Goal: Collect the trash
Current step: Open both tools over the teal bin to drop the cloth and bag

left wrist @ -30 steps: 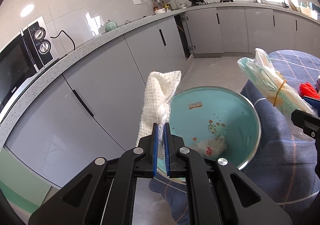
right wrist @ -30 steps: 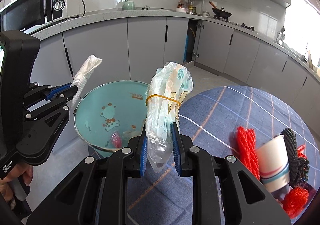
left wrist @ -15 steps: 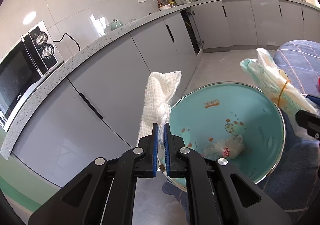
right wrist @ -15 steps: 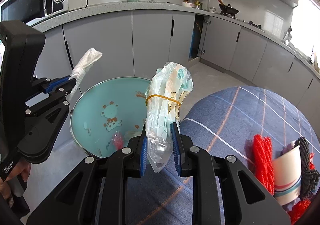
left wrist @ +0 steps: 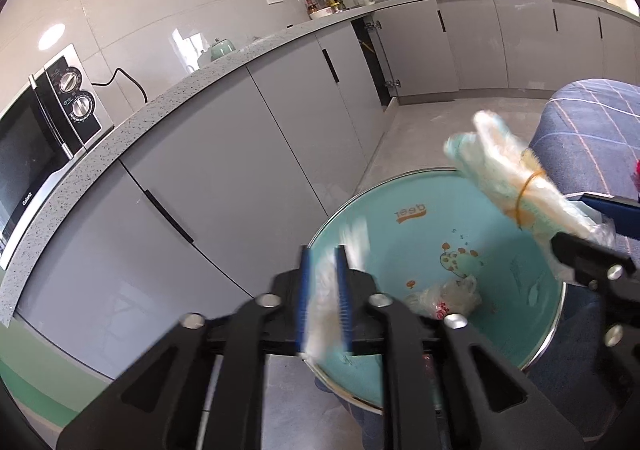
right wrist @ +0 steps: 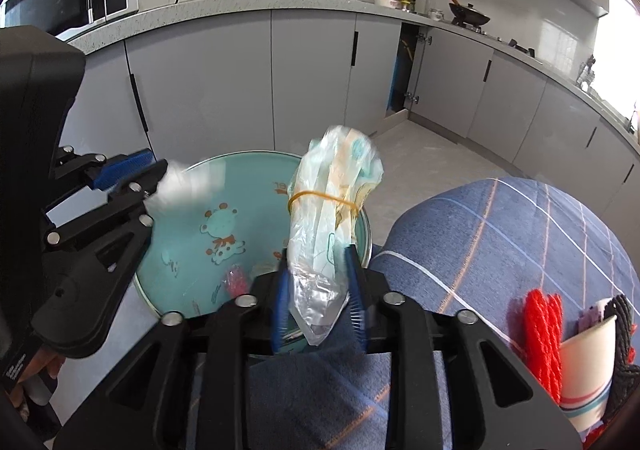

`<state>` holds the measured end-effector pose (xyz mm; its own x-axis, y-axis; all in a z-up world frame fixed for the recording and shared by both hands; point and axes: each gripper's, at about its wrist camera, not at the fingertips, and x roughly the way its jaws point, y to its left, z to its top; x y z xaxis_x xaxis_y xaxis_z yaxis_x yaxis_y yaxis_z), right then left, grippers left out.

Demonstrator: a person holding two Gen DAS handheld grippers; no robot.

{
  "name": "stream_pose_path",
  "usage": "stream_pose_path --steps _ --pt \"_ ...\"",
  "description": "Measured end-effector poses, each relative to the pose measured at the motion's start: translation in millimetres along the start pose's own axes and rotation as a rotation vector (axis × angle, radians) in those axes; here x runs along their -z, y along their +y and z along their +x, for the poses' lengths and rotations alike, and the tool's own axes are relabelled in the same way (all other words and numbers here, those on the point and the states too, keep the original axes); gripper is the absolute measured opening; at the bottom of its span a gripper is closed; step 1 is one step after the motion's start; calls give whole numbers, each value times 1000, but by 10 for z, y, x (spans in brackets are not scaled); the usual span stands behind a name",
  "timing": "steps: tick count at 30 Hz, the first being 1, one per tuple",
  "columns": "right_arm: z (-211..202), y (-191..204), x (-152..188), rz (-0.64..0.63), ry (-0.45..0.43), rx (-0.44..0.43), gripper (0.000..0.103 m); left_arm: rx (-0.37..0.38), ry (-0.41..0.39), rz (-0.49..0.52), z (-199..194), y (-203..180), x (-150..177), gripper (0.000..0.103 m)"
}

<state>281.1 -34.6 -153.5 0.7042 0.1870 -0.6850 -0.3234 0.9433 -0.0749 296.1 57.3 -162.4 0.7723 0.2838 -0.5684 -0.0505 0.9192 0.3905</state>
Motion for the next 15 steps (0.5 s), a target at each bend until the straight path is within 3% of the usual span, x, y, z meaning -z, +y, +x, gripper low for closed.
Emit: stream_pose_path --steps 3,7,9,15 --pt "7 -42 6 20 4 -9 42 -9 -13 -3 -12 -5 1 49" --pt "-28 -81 23 30 1 -2 42 -14 -10 -3 -16 -3 13 52" --pt "-59 -110 38 40 -2 6 45 -28 -16 -5 -40 4 21 60" --pt "-139 -126 84 45 -6 18 49 -24 -27 -4 -142 -22 26 63"
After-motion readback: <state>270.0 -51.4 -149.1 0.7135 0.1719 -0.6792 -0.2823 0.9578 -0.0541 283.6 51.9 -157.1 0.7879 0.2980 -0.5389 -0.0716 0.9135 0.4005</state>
